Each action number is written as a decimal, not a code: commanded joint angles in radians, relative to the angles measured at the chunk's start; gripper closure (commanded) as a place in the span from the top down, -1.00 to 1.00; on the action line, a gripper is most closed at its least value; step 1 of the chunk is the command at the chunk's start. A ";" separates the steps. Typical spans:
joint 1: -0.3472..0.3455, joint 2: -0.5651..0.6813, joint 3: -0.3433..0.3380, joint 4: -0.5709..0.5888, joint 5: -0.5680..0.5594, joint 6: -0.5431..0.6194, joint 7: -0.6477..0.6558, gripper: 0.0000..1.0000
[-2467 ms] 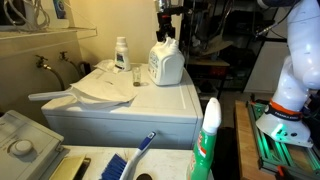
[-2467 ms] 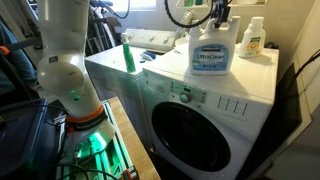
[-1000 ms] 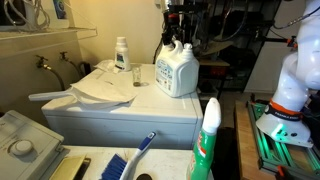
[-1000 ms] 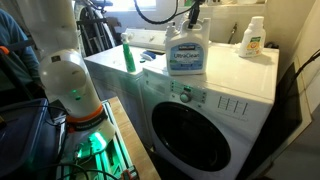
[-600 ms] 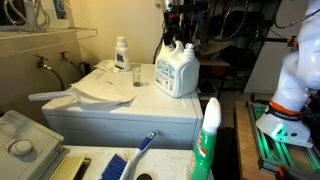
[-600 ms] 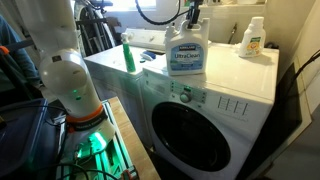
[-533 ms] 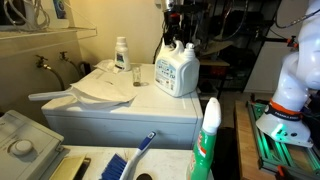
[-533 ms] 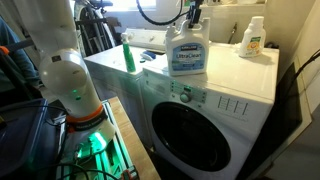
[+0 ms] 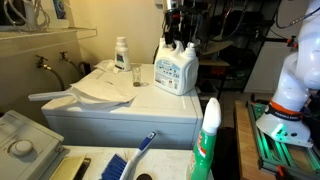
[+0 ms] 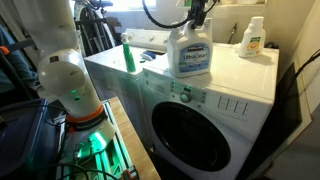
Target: Pick up the washing detergent and put it on the bottom left corner of the washing machine
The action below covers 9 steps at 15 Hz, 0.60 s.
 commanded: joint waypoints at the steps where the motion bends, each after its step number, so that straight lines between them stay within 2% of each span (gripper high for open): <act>1: 0.000 -0.067 0.019 -0.039 0.024 -0.029 -0.145 -1.00; 5: 0.003 -0.129 0.039 -0.051 0.034 -0.080 -0.345 -1.00; 9: 0.023 -0.149 0.066 -0.056 0.032 -0.127 -0.457 -1.00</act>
